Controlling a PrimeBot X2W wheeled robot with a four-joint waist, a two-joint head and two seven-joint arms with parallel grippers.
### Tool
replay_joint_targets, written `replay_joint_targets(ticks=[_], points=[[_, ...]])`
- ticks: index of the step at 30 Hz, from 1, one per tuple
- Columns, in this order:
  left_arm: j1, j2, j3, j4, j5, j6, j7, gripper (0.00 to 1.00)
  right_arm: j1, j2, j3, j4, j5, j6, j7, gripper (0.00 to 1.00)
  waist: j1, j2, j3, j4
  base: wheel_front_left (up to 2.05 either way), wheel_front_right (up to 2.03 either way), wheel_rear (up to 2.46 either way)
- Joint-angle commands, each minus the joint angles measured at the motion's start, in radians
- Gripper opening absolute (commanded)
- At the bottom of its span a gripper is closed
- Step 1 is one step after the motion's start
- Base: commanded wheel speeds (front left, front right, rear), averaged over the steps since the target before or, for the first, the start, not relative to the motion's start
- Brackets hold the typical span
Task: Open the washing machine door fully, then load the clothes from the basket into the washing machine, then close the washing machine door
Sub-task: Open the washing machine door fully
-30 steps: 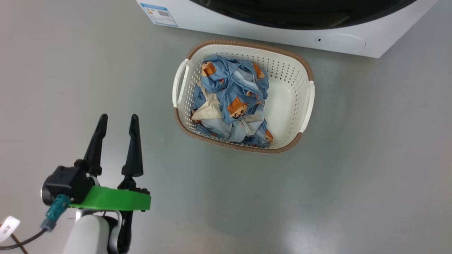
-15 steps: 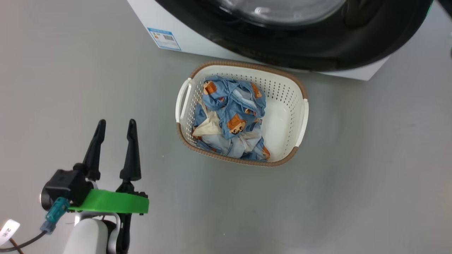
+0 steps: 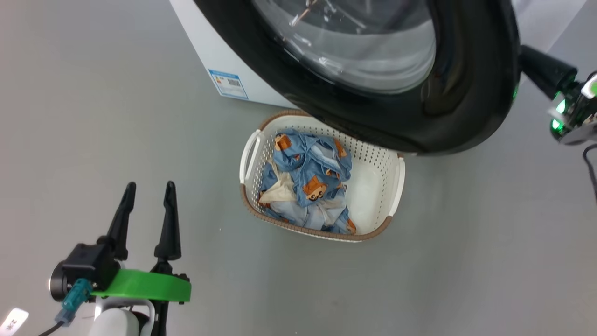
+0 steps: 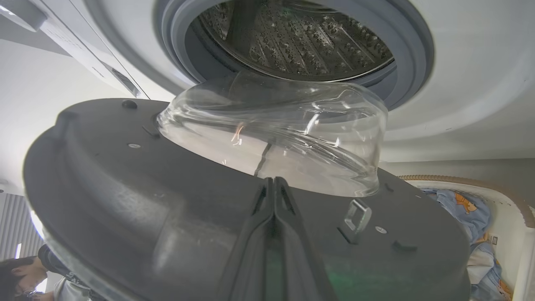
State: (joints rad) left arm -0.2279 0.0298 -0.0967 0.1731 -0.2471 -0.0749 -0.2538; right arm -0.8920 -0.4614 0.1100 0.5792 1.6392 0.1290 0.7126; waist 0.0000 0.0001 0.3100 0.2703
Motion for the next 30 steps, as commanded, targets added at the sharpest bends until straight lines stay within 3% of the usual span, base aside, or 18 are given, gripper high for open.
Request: replay_joint_targets(ticks=[1,14,15,16,17,19,20,21,30], points=[[0.006,0.020,0.039,-0.016,0.010,-0.007,-0.008,1.00,0.031,0.015,0.006,-0.040,0.015,0.002,0.011,0.00,0.0000,-0.0001,-0.024,-0.002,0.00,0.00,0.00],[0.034,0.020,0.057,-0.013,0.025,-0.018,-0.008,1.00,0.096,0.025,-0.004,-0.063,-0.017,0.002,-0.027,0.00,0.0000,-0.0001,-0.062,-0.021,0.00,0.00,0.00],[0.035,0.020,0.058,-0.013,0.026,-0.018,-0.008,1.00,0.098,0.025,-0.004,-0.066,-0.019,0.002,-0.026,0.05,0.0000,-0.0001,-0.063,-0.023,0.00,0.00,0.00],[0.036,0.020,0.058,-0.013,0.027,-0.019,-0.008,1.00,0.100,0.024,-0.006,-0.069,-0.021,0.002,-0.029,0.15,0.0000,-0.0001,-0.064,-0.025,0.00,0.00,0.00],[0.037,0.020,0.059,-0.013,0.028,-0.020,-0.008,1.00,0.100,0.023,-0.008,-0.071,-0.022,0.002,-0.032,0.31,0.0000,-0.0001,-0.065,-0.028,0.00,0.00,0.00],[0.040,0.020,0.061,-0.012,0.031,-0.021,-0.008,1.00,0.103,0.024,-0.011,-0.077,-0.024,0.002,-0.035,0.49,0.0000,-0.0001,-0.068,-0.037,0.00,0.00,0.00],[0.041,0.020,0.062,-0.012,0.032,-0.022,-0.008,1.00,0.106,0.025,-0.013,-0.079,-0.027,0.002,-0.041,0.87,0.0000,-0.0001,-0.072,-0.041,0.00,0.00,0.00],[0.043,0.020,0.063,-0.010,0.034,-0.023,-0.008,1.00,0.110,0.027,-0.015,-0.080,-0.028,0.002,-0.044,1.00,0.0000,-0.0001,-0.077,-0.045,0.00,0.00,0.00],[0.057,0.020,0.083,-0.006,0.043,-0.030,-0.008,1.00,0.168,0.035,-0.014,-0.155,-0.056,0.002,-0.076,1.00,0.0000,-0.0001,-0.119,-0.086,0.00,0.00,0.00]])
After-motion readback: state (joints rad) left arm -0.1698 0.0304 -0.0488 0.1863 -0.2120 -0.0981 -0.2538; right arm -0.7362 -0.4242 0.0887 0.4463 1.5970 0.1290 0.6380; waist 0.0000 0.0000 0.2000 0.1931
